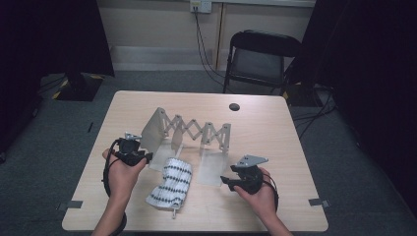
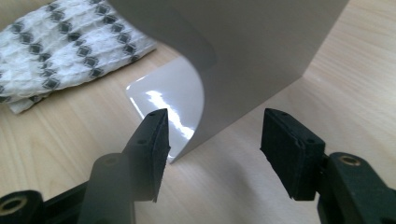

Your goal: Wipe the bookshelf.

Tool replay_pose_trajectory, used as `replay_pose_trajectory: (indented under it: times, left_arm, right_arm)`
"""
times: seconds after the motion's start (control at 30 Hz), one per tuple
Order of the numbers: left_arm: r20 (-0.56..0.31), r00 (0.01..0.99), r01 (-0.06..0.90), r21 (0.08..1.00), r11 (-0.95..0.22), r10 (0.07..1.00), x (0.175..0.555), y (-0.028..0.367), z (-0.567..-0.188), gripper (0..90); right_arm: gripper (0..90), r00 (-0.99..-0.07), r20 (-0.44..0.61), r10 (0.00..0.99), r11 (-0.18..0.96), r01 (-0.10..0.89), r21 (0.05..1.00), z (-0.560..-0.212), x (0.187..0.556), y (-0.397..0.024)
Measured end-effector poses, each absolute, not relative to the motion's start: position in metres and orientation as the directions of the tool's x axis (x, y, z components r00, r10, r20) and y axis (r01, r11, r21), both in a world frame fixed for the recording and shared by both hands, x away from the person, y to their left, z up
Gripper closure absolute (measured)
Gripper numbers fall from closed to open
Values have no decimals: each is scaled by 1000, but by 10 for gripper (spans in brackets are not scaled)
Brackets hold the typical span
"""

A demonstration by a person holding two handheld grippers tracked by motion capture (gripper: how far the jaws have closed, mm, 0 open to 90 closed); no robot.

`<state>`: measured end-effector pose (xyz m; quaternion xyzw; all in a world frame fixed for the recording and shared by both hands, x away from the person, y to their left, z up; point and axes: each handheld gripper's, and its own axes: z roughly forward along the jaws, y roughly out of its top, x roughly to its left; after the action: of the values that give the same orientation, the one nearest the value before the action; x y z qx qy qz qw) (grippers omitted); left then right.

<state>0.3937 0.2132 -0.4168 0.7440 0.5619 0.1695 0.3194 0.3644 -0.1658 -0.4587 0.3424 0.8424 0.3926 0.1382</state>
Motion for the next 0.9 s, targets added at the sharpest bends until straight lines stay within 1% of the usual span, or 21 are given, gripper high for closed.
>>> replay_pose_trajectory:
  times: [0.1, 0.23, 0.4, 0.43, 0.47, 0.53, 0.57, 0.8, 0.9]
  left_arm:
    - [-101, 314, 725, 667, -170, 944, 397, 211, -404, 680]
    - [-98, 302, 727, 667, -163, 948, 402, 208, -397, 707]
    - [-87, 295, 738, 653, -169, 952, 406, 209, -394, 777]
    - [-83, 292, 738, 653, -169, 953, 406, 209, -393, 777]
    - [-84, 286, 745, 646, -166, 955, 407, 209, -393, 808]
    - [-83, 281, 747, 645, -164, 956, 408, 209, -393, 819]
    - [-85, 276, 754, 637, -161, 957, 409, 209, -392, 847]
    - [-90, 266, 763, 628, -153, 960, 411, 209, -390, 877]
    - [-78, 266, 766, 622, -162, 961, 411, 208, -389, 886]
  right_arm:
    - [429, -718, 30, 695, 454, 471, 756, -454, 367, -171]
    - [433, -709, 30, 704, 450, 479, 754, -451, 368, -175]
    - [433, -716, 41, 697, 445, 476, 759, -448, 368, -174]
    - [433, -716, 41, 697, 445, 476, 759, -448, 368, -174]
    - [432, -722, 37, 691, 453, 472, 756, -448, 368, -172]
    - [432, -725, 36, 688, 455, 470, 756, -447, 368, -170]
    - [432, -723, 38, 690, 453, 472, 756, -447, 368, -168]
    - [432, -722, 22, 692, 459, 464, 757, -445, 370, -163]
    - [433, -719, 22, 694, 457, 464, 758, -444, 370, -163]
